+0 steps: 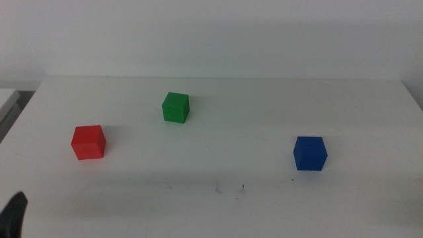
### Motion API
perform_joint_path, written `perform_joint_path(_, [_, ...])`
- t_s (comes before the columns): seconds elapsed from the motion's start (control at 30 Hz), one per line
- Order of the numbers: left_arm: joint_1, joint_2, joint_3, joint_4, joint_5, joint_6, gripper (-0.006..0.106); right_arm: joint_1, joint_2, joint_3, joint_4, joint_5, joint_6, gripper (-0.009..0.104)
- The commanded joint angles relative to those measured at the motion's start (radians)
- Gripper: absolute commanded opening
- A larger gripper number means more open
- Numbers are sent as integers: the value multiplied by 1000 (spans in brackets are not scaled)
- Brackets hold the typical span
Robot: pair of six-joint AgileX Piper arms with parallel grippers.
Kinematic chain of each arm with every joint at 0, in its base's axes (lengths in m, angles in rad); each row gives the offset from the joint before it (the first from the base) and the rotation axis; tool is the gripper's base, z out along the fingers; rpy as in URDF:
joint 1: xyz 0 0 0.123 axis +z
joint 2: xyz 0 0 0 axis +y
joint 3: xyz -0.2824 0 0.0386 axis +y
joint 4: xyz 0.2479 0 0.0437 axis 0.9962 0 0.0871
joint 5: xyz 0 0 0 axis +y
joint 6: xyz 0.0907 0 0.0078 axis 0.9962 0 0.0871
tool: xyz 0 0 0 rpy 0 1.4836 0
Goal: Stack red cubes first, then green, then blue cubes in a specific spot.
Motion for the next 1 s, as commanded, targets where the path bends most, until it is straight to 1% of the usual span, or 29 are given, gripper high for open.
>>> perform_joint_path(0.0, [0, 93, -82, 2, 13, -3, 94, -4, -4, 3, -4, -9, -5, 85])
perform_joint_path(0.07, [0, 231, -207, 2, 67, -3, 94, -4, -4, 3, -4, -9, -5, 85])
perform_joint_path(0.33, [0, 745, -746, 2, 440, -3, 94, -4, -4, 3, -4, -9, -5, 85])
perform_joint_path(0.47, [0, 970, -997, -35, 647, -3, 94, -4, -4, 3, -4, -9, -5, 85])
perform_joint_path(0.6, [0, 1184, -1215, -94, 807, -30, 94, -4, -4, 3, -4, -9, -5, 85])
perform_joint_path(0.7, [0, 1330, -1343, -113, 883, -49, 94, -4, -4, 3, -4, -9, -5, 85])
perform_joint_path(0.73, [0, 1423, -1401, -113, 939, -101, 94, -4, -4, 3, -4, -9, -5, 85])
perform_joint_path(0.77, [0, 1466, -1426, -107, 965, -132, 94, -4, -4, 3, -4, -9, -5, 85])
perform_joint_path(0.83, [0, 1537, -1458, -96, 977, -170, 94, -4, -4, 3, -4, -9, -5, 85])
perform_joint_path(0.9, [0, 1608, -1480, -91, 953, -169, 94, -4, -4, 3, -4, -9, -5, 85])
perform_joint_path(0.97, [0, 1665, -1496, -67, 947, -169, 94, -4, -4, 3, -4, -9, -5, 85])
